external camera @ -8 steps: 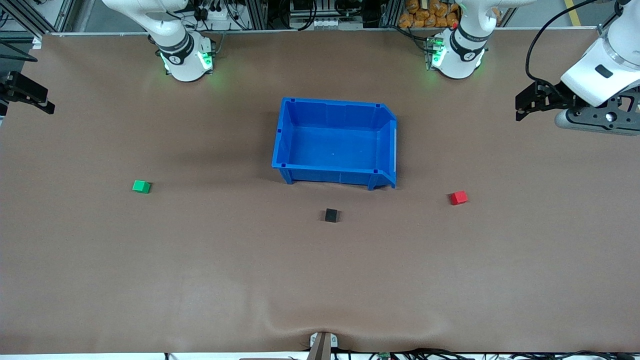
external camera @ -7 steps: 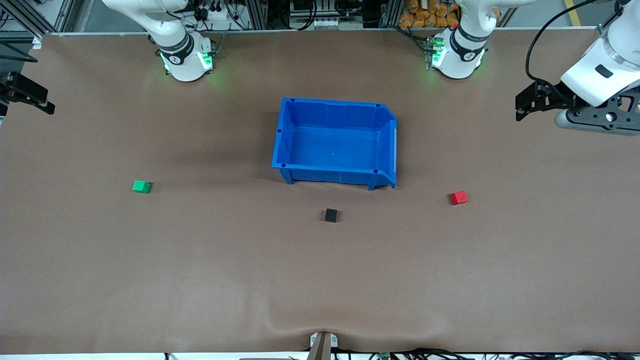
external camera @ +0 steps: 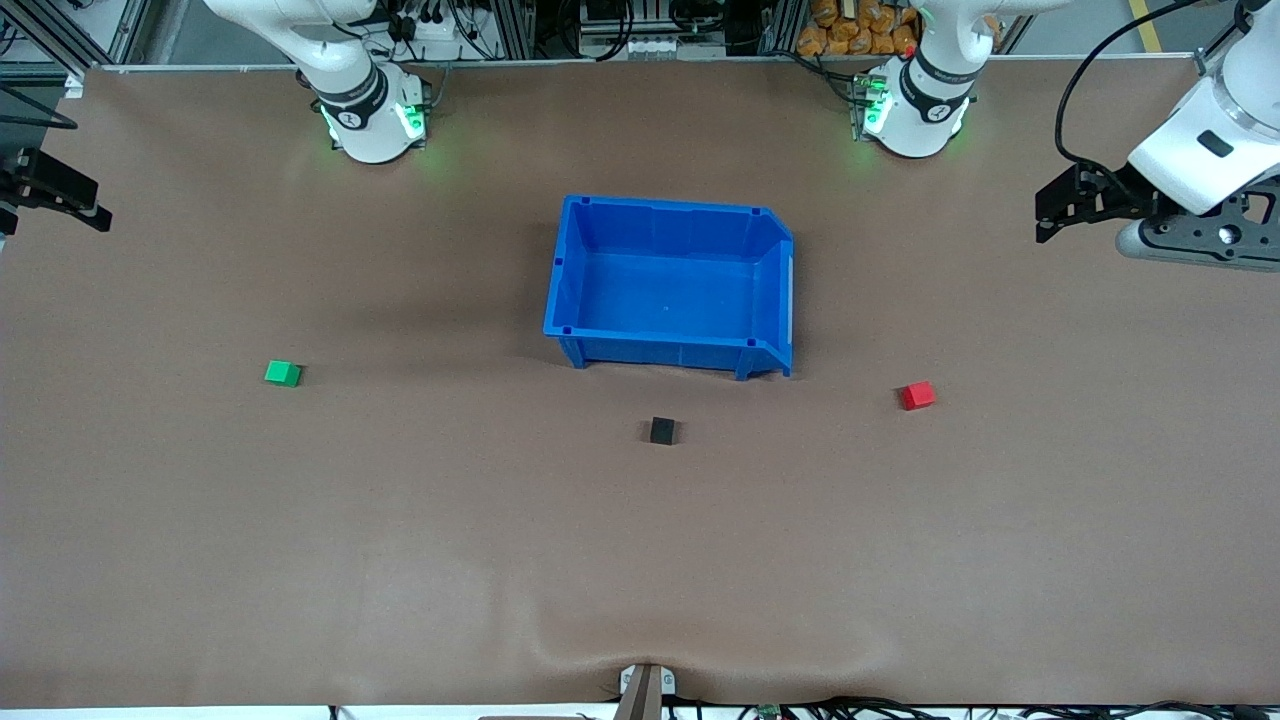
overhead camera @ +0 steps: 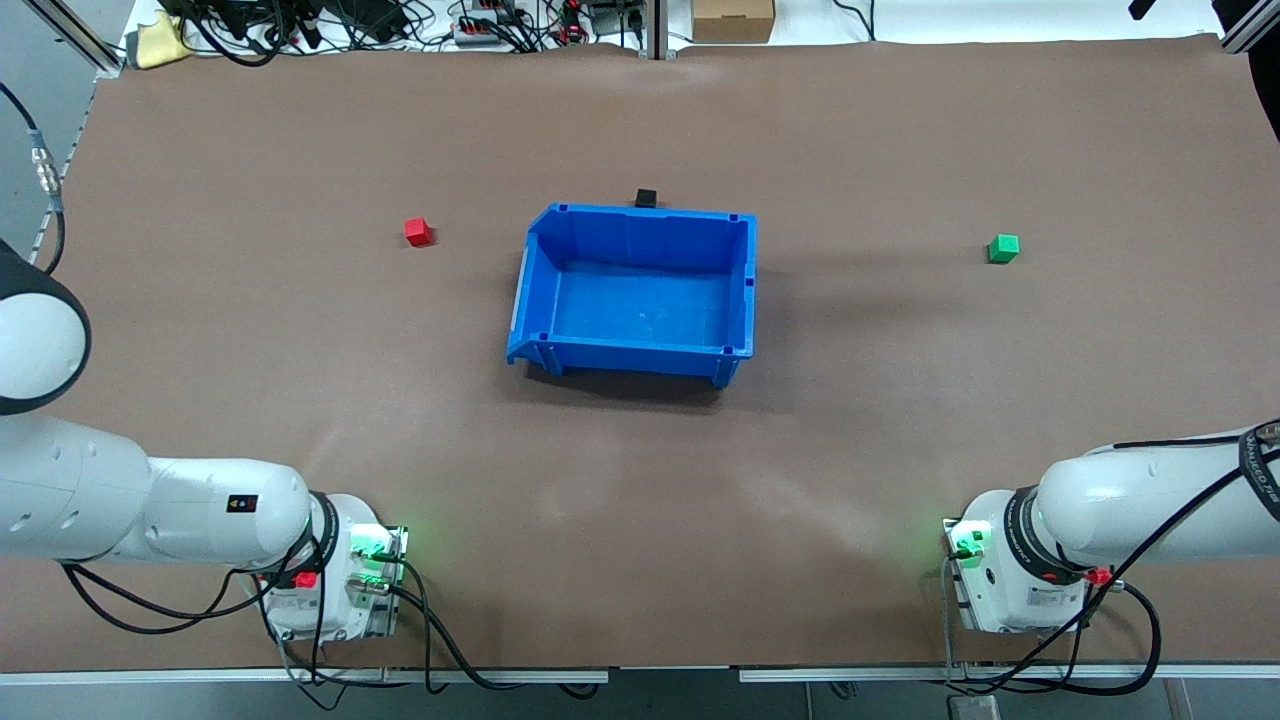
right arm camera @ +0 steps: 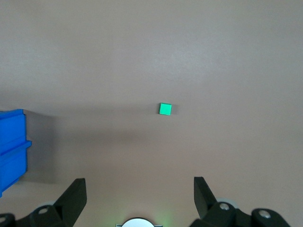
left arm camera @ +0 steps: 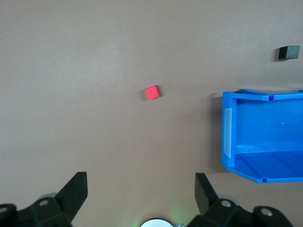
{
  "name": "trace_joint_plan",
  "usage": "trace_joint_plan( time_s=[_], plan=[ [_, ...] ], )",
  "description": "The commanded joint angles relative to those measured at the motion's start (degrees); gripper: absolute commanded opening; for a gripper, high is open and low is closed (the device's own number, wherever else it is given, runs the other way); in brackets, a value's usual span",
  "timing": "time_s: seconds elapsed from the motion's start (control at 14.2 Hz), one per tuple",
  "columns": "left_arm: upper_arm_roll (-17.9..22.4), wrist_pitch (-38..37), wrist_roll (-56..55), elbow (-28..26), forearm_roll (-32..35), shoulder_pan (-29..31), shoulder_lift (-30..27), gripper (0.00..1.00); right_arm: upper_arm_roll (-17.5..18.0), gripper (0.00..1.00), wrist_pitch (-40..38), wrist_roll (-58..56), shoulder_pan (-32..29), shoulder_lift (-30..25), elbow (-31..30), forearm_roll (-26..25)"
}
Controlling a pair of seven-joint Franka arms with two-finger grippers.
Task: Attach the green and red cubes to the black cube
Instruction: 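Reach the left gripper toward the red cube while the right gripper reaches the green cube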
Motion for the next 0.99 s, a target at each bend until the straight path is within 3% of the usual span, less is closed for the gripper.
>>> trace_joint_plan(
  time_s=[0.0,0.71,0.92],
  plan=[
    [-0.2,-1.3,0.0,0.8,-0.8,0.5,0.4,1.00,0.3,1.00,-0.1,-0.5,-0.5,0.3,-0.1,-0.9],
    [0.1,-5.3,-0.1,0.7,0.3,0.6,4.6,1.00,0.3,1.00,0.4,-0.5,-0.6,2.0,-0.1,-1.4],
    [0.0,-5.3,-0.1,0.8,3.4,0.7,6.8,1.00,0.3,1.00,1.0,-0.5,-0.8,3.4,-0.1,-1.0]
  ],
)
